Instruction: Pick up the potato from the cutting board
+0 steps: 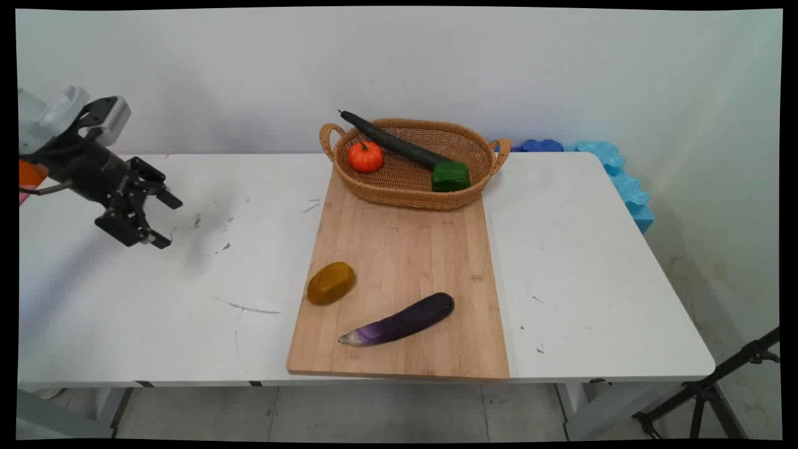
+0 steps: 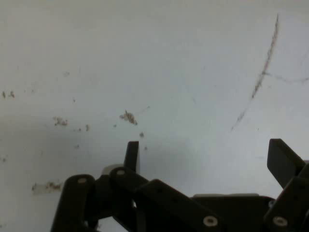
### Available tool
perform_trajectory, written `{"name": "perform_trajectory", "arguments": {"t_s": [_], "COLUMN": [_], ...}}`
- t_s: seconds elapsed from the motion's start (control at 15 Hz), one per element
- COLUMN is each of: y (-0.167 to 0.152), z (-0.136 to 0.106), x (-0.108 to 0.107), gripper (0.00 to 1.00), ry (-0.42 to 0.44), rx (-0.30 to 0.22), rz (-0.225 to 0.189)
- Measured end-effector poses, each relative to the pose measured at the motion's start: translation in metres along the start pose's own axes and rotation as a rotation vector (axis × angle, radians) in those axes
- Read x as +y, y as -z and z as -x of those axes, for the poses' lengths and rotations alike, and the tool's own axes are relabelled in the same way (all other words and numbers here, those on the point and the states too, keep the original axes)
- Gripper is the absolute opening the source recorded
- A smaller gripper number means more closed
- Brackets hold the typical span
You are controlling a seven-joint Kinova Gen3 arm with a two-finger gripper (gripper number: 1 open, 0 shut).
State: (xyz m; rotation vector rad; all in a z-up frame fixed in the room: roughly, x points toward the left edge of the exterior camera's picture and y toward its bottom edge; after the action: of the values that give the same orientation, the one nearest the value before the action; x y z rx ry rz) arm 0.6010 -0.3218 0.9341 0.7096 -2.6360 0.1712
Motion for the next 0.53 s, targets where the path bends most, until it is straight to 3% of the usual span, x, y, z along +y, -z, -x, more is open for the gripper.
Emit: {"name": "perform_trajectory", "arguments": {"t_s": [0.53], "y": [-0.021], "z": [-0.056], "x": [0.024], "gripper": [1.00], "ry": [0.038], "rx": [0.017], "rz": [0.008]}}
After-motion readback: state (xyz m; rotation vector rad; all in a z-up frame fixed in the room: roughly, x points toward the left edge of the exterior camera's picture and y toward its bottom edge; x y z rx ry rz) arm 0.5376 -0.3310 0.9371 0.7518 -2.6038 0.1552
